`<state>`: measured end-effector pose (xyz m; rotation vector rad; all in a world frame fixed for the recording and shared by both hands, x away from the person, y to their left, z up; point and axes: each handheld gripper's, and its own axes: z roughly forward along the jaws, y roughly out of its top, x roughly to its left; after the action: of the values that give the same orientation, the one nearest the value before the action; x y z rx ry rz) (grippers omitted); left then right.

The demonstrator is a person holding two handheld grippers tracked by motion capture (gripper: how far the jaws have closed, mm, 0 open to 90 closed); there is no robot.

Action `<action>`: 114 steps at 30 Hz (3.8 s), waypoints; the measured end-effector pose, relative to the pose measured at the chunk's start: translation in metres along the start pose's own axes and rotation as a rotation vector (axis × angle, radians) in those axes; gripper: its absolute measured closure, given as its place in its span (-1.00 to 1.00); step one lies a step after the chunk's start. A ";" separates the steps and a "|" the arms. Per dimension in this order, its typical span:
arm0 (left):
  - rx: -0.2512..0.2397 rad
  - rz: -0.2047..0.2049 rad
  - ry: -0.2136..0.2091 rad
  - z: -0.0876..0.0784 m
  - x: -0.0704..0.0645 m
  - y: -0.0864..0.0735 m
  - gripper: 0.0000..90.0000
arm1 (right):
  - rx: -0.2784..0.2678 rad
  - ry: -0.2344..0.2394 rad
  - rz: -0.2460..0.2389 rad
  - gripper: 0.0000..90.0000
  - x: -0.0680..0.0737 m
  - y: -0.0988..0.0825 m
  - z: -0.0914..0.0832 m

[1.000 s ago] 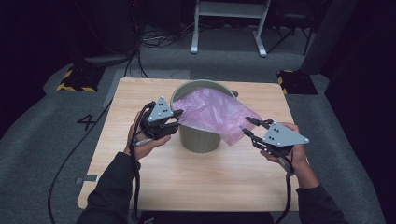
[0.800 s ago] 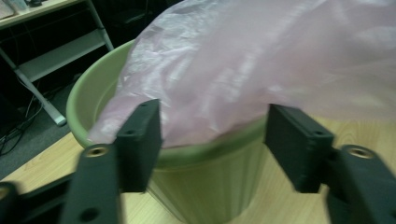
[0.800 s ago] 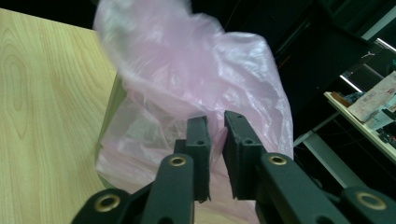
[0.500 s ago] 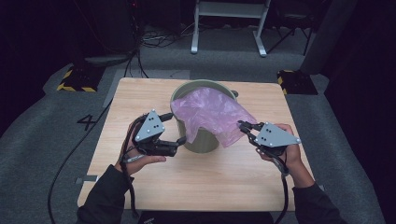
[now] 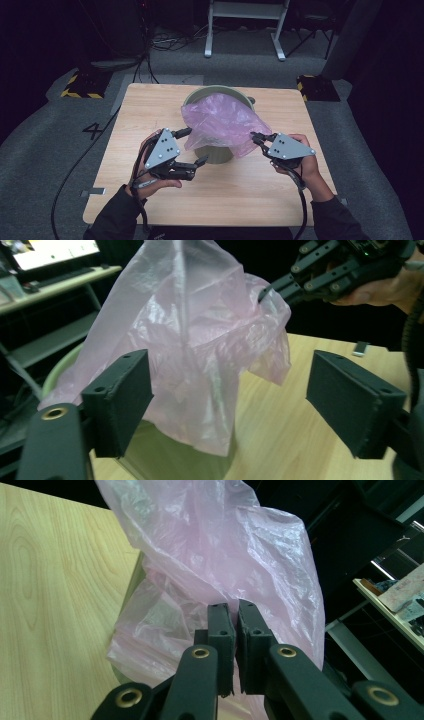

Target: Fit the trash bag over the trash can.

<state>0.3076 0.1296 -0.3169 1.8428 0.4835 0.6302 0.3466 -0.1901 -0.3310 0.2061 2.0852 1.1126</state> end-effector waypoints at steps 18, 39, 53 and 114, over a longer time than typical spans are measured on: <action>0.146 -0.180 0.028 0.027 0.044 -0.033 0.58 | -0.014 0.133 -0.005 0.07 0.014 -0.004 0.002; 0.223 -0.125 0.048 0.032 0.060 -0.047 0.93 | -0.066 -0.038 0.138 -0.22 -0.022 0.011 -0.011; 0.092 -0.080 0.080 0.008 0.036 -0.047 -0.55 | -0.023 0.044 0.141 0.91 -0.028 0.012 0.001; 0.291 0.136 0.070 0.053 0.014 -0.047 1.00 | 0.047 -0.005 0.226 0.98 -0.044 0.008 0.008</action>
<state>0.3504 0.1150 -0.3731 2.1479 0.5201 0.7494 0.3810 -0.2002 -0.3039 0.4765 2.1237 1.1936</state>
